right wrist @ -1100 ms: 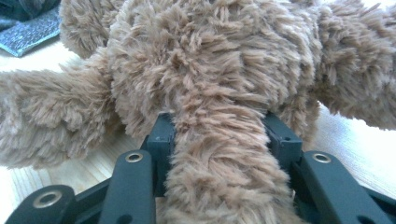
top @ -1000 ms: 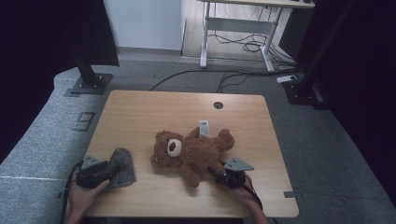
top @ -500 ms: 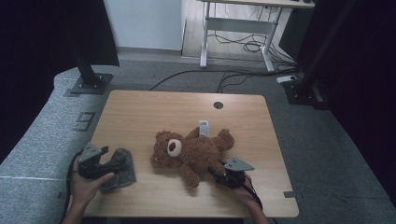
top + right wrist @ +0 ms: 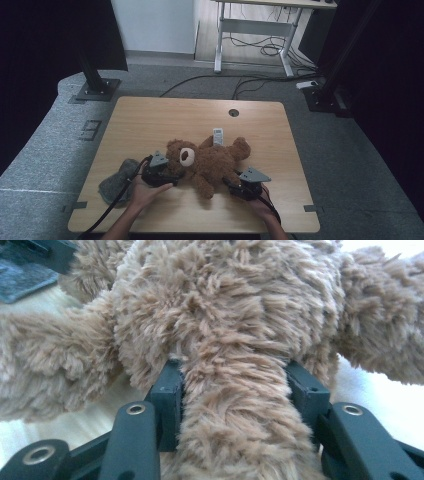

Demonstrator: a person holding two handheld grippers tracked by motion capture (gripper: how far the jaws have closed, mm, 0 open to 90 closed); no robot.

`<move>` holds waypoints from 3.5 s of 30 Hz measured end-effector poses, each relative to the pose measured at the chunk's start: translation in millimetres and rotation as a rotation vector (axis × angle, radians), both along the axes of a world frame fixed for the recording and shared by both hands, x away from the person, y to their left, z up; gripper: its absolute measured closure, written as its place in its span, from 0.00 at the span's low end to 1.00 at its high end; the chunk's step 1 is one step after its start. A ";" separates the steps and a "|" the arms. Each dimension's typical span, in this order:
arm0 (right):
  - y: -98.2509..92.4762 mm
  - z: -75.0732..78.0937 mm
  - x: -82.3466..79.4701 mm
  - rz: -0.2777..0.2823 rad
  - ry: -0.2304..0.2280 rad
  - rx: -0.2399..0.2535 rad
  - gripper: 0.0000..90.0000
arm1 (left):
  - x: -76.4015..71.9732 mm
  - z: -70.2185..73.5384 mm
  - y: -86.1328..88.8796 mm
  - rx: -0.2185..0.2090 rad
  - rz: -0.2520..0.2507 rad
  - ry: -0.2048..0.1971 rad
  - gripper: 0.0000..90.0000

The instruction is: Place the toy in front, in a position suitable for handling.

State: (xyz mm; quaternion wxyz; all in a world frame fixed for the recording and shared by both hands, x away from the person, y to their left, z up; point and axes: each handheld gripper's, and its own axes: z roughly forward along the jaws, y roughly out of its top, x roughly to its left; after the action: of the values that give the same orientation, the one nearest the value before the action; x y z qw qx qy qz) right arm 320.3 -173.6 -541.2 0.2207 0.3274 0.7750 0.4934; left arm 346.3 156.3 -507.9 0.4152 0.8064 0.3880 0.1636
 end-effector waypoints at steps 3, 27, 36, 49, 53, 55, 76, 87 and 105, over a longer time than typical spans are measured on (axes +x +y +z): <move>0.8 0.6 5.9 -0.017 -0.006 -0.010 0.56 | 7.0 -2.0 0.8 -0.010 0.014 0.010 0.25; 1.8 0.0 59.0 -0.127 -0.009 0.042 0.37 | 46.7 -2.5 -0.1 -0.007 0.085 0.003 0.26; -21.0 22.9 30.5 -0.153 -0.013 0.140 0.26 | 9.3 22.3 18.7 -0.060 0.051 -0.048 0.25; -65.9 1.2 -23.8 -0.221 0.035 0.116 0.26 | -46.2 3.6 28.7 -0.088 -0.092 -0.003 0.26; -74.7 -7.8 -30.2 -0.233 0.082 0.118 0.28 | -52.8 -7.5 34.7 -0.088 -0.097 0.024 0.26; -76.8 -7.6 -31.7 -0.241 0.076 0.126 0.29 | -54.9 -11.6 37.8 -0.078 -0.090 0.030 0.26; -74.8 -7.4 -30.4 -0.227 0.075 0.123 0.27 | -58.0 -18.3 38.2 -0.074 -0.080 0.029 0.26; -73.3 -8.0 -25.3 -0.279 0.114 0.059 0.26 | -58.9 -23.4 32.8 -0.062 -0.088 0.040 0.25; -72.1 -8.1 -23.6 -0.277 0.116 0.049 0.26 | -57.8 -24.0 33.8 -0.055 -0.082 0.046 0.26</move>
State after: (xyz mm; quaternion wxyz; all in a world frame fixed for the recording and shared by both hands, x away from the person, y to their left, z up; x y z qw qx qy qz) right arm 296.8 -245.8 -549.3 0.2334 0.4645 0.7215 0.4574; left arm 288.4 190.1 -531.9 0.4345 0.8136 0.3682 0.1173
